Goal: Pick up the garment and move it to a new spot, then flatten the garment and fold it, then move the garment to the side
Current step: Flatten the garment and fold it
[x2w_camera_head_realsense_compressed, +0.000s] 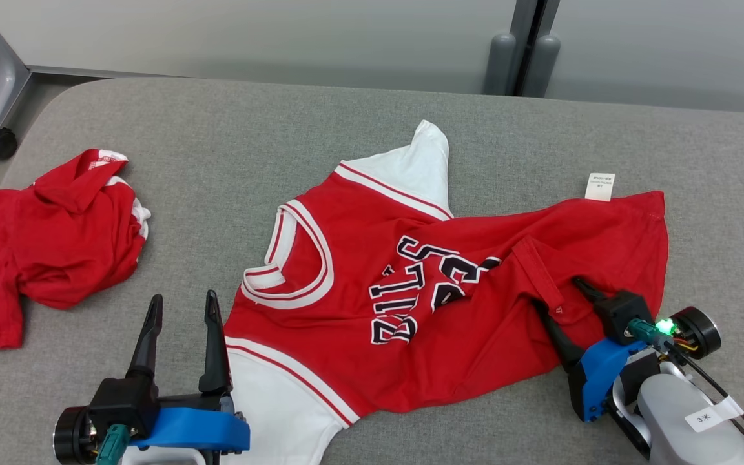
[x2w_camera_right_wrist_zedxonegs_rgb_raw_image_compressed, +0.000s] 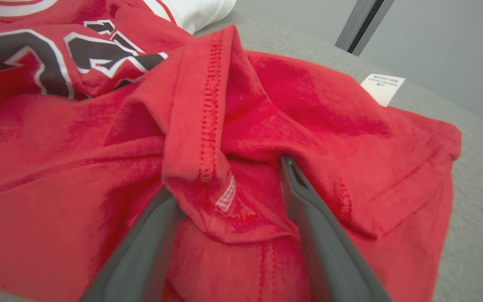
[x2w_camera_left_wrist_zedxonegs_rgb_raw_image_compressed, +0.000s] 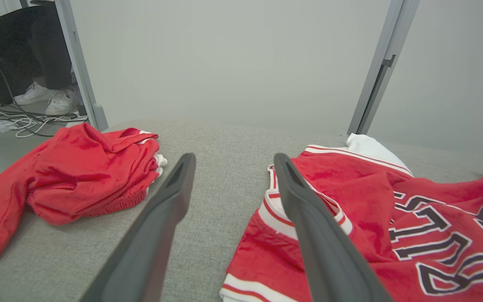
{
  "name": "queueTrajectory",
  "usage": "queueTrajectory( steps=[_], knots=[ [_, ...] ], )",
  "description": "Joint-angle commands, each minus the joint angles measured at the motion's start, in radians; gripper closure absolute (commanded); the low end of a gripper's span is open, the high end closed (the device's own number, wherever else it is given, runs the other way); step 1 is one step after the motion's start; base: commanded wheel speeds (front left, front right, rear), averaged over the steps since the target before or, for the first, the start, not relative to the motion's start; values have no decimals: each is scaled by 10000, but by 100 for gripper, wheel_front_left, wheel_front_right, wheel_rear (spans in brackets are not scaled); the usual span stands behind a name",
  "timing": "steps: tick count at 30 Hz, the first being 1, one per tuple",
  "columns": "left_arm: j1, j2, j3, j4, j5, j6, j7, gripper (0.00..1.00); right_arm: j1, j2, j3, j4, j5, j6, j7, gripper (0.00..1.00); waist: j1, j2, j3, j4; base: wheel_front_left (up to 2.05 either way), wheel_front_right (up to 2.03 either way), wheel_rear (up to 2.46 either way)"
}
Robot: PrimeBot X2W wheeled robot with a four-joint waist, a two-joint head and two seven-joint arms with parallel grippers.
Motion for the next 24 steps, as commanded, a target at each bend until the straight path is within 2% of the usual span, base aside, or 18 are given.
queueTrajectory(
  steps=[1,3,4,6,7,15,24],
  knots=[
    [-160,-5,-19,-24,-23,41,-3,0,-151,47,-61,138,-76,1,-2,0,-1,-1,47,26,0,0,0],
    [-183,-5,-30,-29,-7,53,-3,0,-273,89,-80,300,-108,1,-4,0,-1,-1,86,36,0,0,0],
    [-190,-5,-37,-19,-5,46,-3,0,-314,133,-67,448,-84,1,-2,7,-1,-1,100,43,0,0,0],
    [-207,-4,-47,10,-17,38,-3,0,-391,235,28,718,3,1,-1,95,-1,-1,115,50,0,0,0],
    [-214,-4,-56,26,-28,38,-3,0,-430,270,95,822,58,1,2,100,-1,-1,112,50,0,0,0],
    [156,-5,42,140,-78,38,-3,0,290,130,364,33,573,1,-2,100,-1,-1,-406,-308,0,0,0],
    [561,-6,58,261,-148,-55,-3,0,2037,-320,1136,-1898,1663,1,-4,100,-1,-1,-1100,-1060,0,0,0]
  ],
)
